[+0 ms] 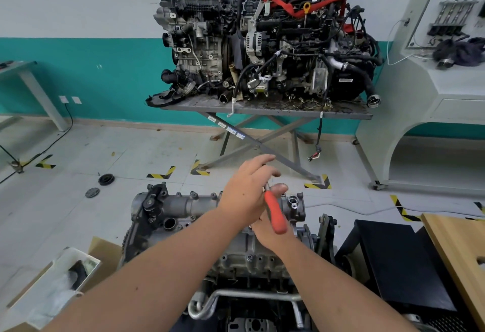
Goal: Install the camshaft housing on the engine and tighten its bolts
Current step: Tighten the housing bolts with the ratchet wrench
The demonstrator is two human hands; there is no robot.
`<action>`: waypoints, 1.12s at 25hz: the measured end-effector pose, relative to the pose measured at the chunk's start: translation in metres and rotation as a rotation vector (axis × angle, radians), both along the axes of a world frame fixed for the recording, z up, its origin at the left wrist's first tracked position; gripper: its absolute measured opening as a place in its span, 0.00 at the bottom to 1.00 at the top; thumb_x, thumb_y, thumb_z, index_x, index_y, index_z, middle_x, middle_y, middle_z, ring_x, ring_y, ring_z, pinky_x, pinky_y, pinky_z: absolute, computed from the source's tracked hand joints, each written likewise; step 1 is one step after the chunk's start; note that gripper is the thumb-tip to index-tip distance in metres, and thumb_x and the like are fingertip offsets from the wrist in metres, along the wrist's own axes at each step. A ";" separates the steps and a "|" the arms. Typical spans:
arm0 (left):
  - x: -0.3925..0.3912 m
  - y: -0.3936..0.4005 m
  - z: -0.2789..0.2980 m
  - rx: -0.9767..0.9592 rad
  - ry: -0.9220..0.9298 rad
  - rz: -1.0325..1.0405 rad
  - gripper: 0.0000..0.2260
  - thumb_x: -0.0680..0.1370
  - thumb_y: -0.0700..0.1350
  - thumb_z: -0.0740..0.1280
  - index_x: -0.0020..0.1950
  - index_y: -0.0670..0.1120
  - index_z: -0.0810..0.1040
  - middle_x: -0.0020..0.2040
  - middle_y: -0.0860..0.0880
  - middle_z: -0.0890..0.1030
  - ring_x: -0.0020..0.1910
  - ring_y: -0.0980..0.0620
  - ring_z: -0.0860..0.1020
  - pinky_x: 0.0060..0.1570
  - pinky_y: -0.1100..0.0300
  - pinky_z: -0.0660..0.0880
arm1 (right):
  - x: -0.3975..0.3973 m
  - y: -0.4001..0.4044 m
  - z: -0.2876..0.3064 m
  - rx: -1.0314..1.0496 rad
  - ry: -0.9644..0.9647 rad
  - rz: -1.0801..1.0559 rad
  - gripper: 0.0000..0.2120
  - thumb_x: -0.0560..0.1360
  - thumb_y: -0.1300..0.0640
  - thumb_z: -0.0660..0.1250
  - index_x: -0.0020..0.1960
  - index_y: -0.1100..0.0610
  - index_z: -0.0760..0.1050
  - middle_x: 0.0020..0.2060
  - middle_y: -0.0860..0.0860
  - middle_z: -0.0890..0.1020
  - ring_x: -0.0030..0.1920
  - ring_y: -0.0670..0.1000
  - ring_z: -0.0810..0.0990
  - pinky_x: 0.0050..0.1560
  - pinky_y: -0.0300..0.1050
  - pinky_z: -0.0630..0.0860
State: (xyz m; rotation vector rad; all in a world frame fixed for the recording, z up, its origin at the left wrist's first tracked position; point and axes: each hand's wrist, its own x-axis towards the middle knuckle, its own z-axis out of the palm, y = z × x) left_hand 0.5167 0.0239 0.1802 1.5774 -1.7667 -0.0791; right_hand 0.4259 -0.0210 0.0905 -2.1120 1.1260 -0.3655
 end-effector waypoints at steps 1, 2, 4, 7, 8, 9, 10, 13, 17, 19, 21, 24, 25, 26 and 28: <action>0.000 0.000 -0.003 0.014 0.172 -0.024 0.22 0.80 0.61 0.56 0.62 0.48 0.78 0.73 0.53 0.70 0.70 0.57 0.68 0.66 0.51 0.71 | -0.001 0.000 -0.001 -0.023 0.018 0.026 0.07 0.80 0.55 0.57 0.46 0.51 0.72 0.38 0.46 0.77 0.41 0.50 0.79 0.41 0.46 0.74; 0.000 0.001 -0.004 0.012 0.350 -0.043 0.20 0.81 0.60 0.56 0.65 0.50 0.77 0.73 0.56 0.70 0.69 0.58 0.70 0.67 0.52 0.72 | -0.002 -0.001 0.000 -0.039 0.028 0.038 0.09 0.80 0.55 0.57 0.41 0.51 0.69 0.35 0.46 0.76 0.37 0.49 0.76 0.39 0.47 0.72; -0.003 0.004 0.000 0.074 0.713 -0.030 0.16 0.82 0.58 0.55 0.64 0.57 0.77 0.66 0.60 0.77 0.64 0.57 0.77 0.66 0.49 0.74 | -0.003 -0.004 -0.002 -0.025 0.047 0.017 0.12 0.80 0.53 0.58 0.38 0.51 0.67 0.33 0.48 0.74 0.35 0.49 0.73 0.38 0.48 0.69; -0.005 -0.001 0.007 0.272 1.102 -0.022 0.16 0.82 0.59 0.56 0.56 0.58 0.82 0.56 0.56 0.84 0.56 0.55 0.82 0.62 0.46 0.73 | -0.003 -0.005 -0.004 0.005 0.053 -0.024 0.13 0.81 0.50 0.60 0.40 0.54 0.71 0.35 0.50 0.78 0.38 0.51 0.76 0.41 0.50 0.73; -0.005 -0.004 0.009 0.305 1.201 -0.014 0.16 0.82 0.58 0.57 0.54 0.56 0.83 0.56 0.54 0.85 0.53 0.54 0.83 0.59 0.47 0.73 | -0.002 -0.005 -0.003 -0.004 0.059 -0.021 0.13 0.81 0.50 0.59 0.41 0.54 0.72 0.36 0.50 0.79 0.38 0.51 0.77 0.43 0.51 0.75; -0.003 -0.007 0.012 0.334 1.274 0.020 0.16 0.83 0.57 0.57 0.53 0.53 0.82 0.54 0.52 0.85 0.49 0.53 0.84 0.56 0.48 0.72 | -0.002 -0.004 -0.003 -0.018 0.067 -0.010 0.13 0.81 0.49 0.59 0.42 0.54 0.73 0.37 0.50 0.80 0.39 0.51 0.78 0.45 0.51 0.77; -0.002 -0.009 0.017 0.360 1.324 0.075 0.15 0.83 0.57 0.58 0.52 0.51 0.81 0.51 0.50 0.86 0.45 0.53 0.84 0.53 0.49 0.72 | -0.002 -0.004 -0.002 -0.036 0.082 0.001 0.13 0.82 0.48 0.59 0.43 0.53 0.73 0.38 0.50 0.80 0.40 0.51 0.79 0.45 0.52 0.77; 0.007 -0.017 0.031 0.466 1.266 0.264 0.12 0.83 0.52 0.59 0.48 0.47 0.76 0.38 0.49 0.86 0.33 0.53 0.82 0.46 0.52 0.73 | 0.000 -0.004 -0.003 -0.097 0.167 0.041 0.17 0.82 0.44 0.57 0.38 0.49 0.69 0.38 0.49 0.79 0.40 0.52 0.77 0.40 0.48 0.73; 0.017 -0.022 0.059 0.738 0.890 0.263 0.07 0.81 0.44 0.59 0.46 0.43 0.73 0.28 0.51 0.81 0.31 0.52 0.82 0.37 0.59 0.76 | -0.001 -0.004 -0.006 -0.120 0.188 0.061 0.18 0.82 0.43 0.57 0.36 0.49 0.66 0.33 0.46 0.75 0.34 0.46 0.72 0.30 0.42 0.64; 0.017 -0.026 0.071 0.831 0.495 0.233 0.07 0.81 0.40 0.58 0.46 0.41 0.73 0.28 0.51 0.81 0.27 0.55 0.80 0.25 0.65 0.69 | -0.002 -0.004 -0.006 -0.109 0.158 0.069 0.17 0.82 0.44 0.59 0.37 0.49 0.69 0.34 0.46 0.76 0.35 0.47 0.74 0.32 0.43 0.66; 0.015 -0.032 0.078 0.834 0.002 0.214 0.07 0.81 0.39 0.58 0.49 0.40 0.76 0.34 0.50 0.83 0.29 0.55 0.79 0.27 0.62 0.70 | -0.002 -0.004 -0.007 -0.110 0.130 0.074 0.15 0.81 0.44 0.60 0.38 0.50 0.70 0.34 0.46 0.76 0.35 0.46 0.74 0.32 0.43 0.66; 0.010 -0.032 0.076 0.673 -0.568 0.182 0.06 0.83 0.48 0.58 0.51 0.49 0.74 0.39 0.51 0.77 0.36 0.52 0.76 0.36 0.57 0.71 | -0.001 -0.004 -0.006 -0.139 0.150 0.055 0.16 0.81 0.44 0.60 0.37 0.50 0.67 0.32 0.45 0.74 0.33 0.41 0.69 0.29 0.41 0.60; 0.010 -0.029 0.071 0.575 -0.695 0.133 0.07 0.83 0.52 0.59 0.48 0.52 0.71 0.37 0.52 0.74 0.35 0.52 0.74 0.38 0.57 0.69 | -0.001 -0.004 -0.006 -0.140 0.159 0.049 0.17 0.81 0.44 0.60 0.36 0.49 0.66 0.32 0.45 0.73 0.33 0.41 0.68 0.29 0.40 0.59; 0.010 -0.024 0.064 0.437 -0.797 0.056 0.09 0.83 0.55 0.59 0.46 0.53 0.69 0.36 0.54 0.72 0.36 0.52 0.73 0.40 0.56 0.66 | -0.001 -0.004 -0.006 -0.133 0.159 0.046 0.16 0.81 0.45 0.60 0.36 0.49 0.66 0.32 0.44 0.73 0.32 0.41 0.69 0.29 0.40 0.59; 0.011 -0.010 0.042 0.056 -0.870 -0.076 0.13 0.81 0.56 0.63 0.39 0.51 0.71 0.35 0.53 0.70 0.38 0.49 0.73 0.40 0.55 0.64 | -0.001 -0.002 -0.005 -0.125 0.144 0.052 0.16 0.81 0.47 0.60 0.36 0.48 0.66 0.29 0.45 0.72 0.29 0.43 0.69 0.28 0.41 0.60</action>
